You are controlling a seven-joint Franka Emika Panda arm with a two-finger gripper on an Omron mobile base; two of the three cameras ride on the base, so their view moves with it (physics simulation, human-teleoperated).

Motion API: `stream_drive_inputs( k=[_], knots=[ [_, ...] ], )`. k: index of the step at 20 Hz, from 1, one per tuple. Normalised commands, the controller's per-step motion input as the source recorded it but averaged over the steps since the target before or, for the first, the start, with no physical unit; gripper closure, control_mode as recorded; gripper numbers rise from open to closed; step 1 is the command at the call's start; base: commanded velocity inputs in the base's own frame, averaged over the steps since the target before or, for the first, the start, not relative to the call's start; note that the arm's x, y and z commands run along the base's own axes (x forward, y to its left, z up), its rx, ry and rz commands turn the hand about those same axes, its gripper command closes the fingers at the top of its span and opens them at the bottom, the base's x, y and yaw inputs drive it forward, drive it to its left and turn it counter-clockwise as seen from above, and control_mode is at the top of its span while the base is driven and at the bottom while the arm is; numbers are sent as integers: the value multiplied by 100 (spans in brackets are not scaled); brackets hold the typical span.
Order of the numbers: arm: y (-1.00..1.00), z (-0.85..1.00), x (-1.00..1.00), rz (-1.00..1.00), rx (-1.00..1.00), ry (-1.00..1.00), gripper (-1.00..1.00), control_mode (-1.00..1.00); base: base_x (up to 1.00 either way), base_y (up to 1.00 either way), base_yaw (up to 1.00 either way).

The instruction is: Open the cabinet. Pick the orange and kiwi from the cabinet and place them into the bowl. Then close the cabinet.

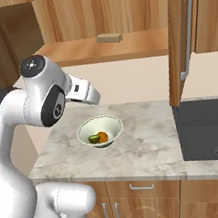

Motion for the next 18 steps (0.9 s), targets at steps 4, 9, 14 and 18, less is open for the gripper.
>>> stream_drive_inputs(
  k=[4,9,14,18],
  knots=[
    [-14,40,-45,0,0,0,-100,-100,0,0,0],
    [-17,33,-46,0,0,0,-100,-100,0,0,0],
    [-18,27,-45,0,0,-2,-100,-100,0,0,0],
    [-22,25,-41,0,0,-2,-100,-100,0,0,0]
  ],
)
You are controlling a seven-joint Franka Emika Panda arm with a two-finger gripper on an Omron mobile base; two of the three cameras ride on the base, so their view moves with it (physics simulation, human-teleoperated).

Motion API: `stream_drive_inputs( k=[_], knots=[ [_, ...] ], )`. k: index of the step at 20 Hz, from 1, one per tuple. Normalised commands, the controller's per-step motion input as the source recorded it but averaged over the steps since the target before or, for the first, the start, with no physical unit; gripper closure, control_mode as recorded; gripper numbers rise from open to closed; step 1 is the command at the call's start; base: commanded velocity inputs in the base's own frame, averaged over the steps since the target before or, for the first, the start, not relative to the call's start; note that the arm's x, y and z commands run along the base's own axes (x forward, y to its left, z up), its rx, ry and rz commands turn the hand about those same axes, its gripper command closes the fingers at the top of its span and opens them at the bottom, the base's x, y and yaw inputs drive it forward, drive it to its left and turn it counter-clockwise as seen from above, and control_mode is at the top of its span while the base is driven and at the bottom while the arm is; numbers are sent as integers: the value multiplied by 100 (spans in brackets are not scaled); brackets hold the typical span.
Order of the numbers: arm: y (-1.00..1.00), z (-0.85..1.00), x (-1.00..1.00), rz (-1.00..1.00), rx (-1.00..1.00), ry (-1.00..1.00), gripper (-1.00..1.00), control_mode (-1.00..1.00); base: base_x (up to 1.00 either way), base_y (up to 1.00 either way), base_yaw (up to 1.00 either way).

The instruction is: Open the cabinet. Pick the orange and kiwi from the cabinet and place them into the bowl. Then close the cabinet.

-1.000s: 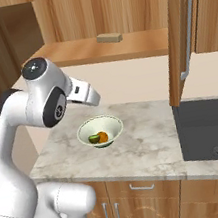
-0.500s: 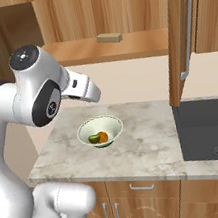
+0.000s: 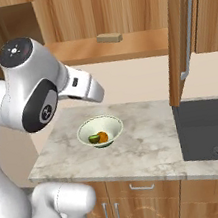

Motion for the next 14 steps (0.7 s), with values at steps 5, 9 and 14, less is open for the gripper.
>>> stream_drive_inputs(
  k=[5,9,14],
  knots=[
    [-23,16,-47,0,0,-4,-100,-100,0,0,0],
    [-24,7,-46,-2,0,-1,-100,-100,0,0,0],
    [-32,0,-31,0,0,0,-100,-100,0,0,0]
  ],
)
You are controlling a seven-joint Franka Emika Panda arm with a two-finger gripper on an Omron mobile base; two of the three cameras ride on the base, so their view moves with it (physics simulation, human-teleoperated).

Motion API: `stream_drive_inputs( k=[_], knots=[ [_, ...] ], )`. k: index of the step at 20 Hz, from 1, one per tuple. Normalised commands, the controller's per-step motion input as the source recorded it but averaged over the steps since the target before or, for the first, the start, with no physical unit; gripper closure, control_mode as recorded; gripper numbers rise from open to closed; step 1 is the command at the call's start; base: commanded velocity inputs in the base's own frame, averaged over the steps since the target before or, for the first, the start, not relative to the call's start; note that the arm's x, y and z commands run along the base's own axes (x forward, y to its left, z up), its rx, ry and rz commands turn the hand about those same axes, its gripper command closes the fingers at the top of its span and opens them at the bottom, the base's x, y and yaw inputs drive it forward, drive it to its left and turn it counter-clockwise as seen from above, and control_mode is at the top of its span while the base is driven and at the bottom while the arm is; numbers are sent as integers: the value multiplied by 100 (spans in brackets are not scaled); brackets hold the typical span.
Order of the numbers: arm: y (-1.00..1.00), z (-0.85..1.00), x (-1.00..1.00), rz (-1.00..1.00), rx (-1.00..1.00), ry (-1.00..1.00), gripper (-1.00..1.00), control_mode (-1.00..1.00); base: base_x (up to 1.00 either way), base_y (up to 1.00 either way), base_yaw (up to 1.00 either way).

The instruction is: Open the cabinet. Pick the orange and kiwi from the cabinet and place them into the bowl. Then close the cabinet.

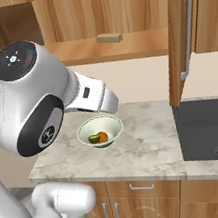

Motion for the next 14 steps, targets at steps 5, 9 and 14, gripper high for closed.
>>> stream_drive_inputs(
  k=[5,9,14],
  knots=[
    [-39,0,-16,0,0,-1,-100,-100,0,0,0],
    [-35,0,-13,0,0,-2,-100,-100,0,0,0],
    [-38,0,-6,0,0,-4,-100,-100,0,0,0]
  ],
)
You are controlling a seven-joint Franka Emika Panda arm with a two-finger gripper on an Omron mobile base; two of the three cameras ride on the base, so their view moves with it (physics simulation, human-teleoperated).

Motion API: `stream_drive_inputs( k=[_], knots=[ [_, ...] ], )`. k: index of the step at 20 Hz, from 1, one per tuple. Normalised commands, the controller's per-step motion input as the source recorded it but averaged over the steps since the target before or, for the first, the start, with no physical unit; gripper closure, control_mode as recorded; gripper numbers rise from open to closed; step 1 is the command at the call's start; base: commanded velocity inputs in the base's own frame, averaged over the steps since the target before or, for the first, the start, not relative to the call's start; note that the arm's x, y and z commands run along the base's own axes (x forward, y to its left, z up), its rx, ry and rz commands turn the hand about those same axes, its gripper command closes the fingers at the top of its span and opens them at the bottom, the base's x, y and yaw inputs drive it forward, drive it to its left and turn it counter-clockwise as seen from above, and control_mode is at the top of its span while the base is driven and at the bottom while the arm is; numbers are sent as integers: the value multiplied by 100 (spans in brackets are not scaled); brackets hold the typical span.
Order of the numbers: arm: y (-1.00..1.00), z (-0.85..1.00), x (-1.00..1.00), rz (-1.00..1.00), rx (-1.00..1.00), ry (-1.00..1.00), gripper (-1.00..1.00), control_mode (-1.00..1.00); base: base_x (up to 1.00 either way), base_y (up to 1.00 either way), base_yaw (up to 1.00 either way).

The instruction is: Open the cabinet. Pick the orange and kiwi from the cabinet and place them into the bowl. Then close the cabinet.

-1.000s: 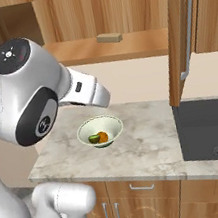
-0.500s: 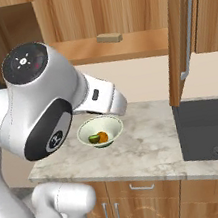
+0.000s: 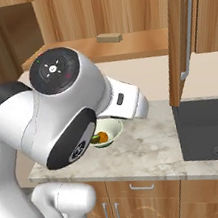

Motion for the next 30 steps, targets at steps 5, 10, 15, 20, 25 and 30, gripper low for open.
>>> stream_drive_inputs(
  k=[5,10,15,20,25,30],
  knots=[
    [-44,0,0,0,3,-3,-100,-100,0,0,0],
    [-39,0,0,0,6,-1,-100,-100,0,0,0],
    [-37,0,0,0,5,-4,-100,-100,0,0,0],
    [-49,-8,5,0,6,-3,-100,-100,0,0,0],
    [-36,-9,4,8,4,-16,-100,-100,0,0,0],
    [-24,-15,5,15,1,-20,-100,-100,0,0,0]
  ],
)
